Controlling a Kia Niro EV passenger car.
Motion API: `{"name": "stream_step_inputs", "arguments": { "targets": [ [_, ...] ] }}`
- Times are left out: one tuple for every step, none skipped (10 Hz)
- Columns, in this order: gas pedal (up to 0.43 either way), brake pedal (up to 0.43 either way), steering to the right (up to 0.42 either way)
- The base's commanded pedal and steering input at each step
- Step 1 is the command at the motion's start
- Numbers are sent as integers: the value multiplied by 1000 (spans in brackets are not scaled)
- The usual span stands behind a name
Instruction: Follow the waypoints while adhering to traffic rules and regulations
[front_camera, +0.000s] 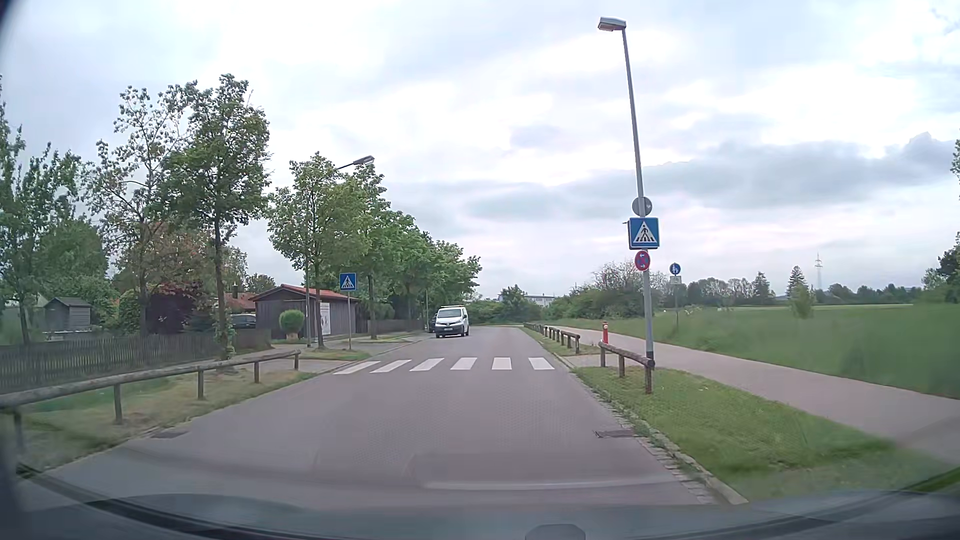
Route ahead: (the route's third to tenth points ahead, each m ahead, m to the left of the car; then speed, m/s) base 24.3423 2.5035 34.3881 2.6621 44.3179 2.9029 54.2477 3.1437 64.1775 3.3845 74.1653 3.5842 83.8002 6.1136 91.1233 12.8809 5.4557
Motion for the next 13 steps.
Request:
{"name": "stream_step_inputs", "arguments": {
  "targets": [
    [138,0,-20],
    [138,0,-20],
    [138,0,-20],
    [138,0,-20],
    [130,0,-20],
    [130,0,-20],
    [130,0,-20],
    [130,0,-18],
    [130,0,-15],
    [130,0,-15],
    [130,0,-14],
    [138,0,-12],
    [138,0,-5]
  ]
}}
